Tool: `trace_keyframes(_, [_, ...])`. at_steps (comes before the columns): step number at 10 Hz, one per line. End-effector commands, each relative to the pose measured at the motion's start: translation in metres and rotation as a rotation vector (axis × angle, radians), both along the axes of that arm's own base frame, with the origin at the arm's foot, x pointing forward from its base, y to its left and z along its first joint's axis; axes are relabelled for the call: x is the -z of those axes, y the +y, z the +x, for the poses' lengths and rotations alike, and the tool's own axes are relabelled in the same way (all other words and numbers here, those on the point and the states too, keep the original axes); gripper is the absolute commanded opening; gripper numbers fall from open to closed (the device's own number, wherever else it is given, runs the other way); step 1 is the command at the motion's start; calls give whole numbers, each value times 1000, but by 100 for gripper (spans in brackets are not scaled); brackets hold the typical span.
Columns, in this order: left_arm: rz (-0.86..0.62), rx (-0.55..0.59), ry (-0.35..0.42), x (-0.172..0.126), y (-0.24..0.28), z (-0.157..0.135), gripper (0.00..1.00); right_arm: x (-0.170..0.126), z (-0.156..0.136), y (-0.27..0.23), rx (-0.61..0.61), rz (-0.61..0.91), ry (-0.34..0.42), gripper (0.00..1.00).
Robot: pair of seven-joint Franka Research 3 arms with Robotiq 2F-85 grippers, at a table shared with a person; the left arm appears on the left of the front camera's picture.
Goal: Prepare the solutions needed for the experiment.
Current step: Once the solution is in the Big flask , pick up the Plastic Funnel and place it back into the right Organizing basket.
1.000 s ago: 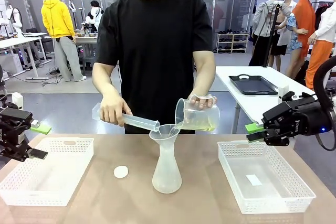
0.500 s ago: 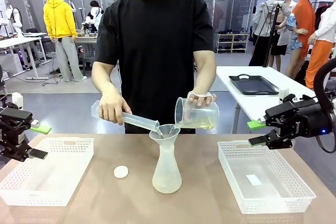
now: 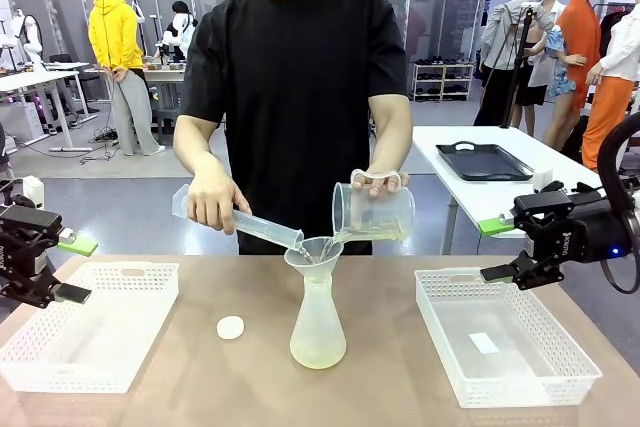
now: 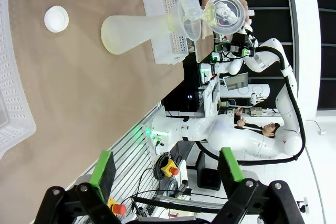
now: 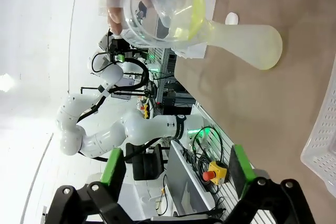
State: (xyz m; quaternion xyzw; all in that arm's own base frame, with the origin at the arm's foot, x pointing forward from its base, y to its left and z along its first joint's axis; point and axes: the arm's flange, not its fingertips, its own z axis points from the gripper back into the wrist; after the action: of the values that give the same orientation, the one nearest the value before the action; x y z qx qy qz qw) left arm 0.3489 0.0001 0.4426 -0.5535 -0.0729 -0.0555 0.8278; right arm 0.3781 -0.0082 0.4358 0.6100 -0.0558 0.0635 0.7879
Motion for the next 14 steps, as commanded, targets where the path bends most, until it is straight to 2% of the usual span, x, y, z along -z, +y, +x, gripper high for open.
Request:
trace_keyframes(1, [-26, 2, -11, -3, -2, 0, 100, 1, -1, 0, -7, -7, 3, 100])
trace_keyframes(14, [-26, 2, -11, -3, -2, 0, 100, 1, -1, 0, -7, -7, 3, 100])
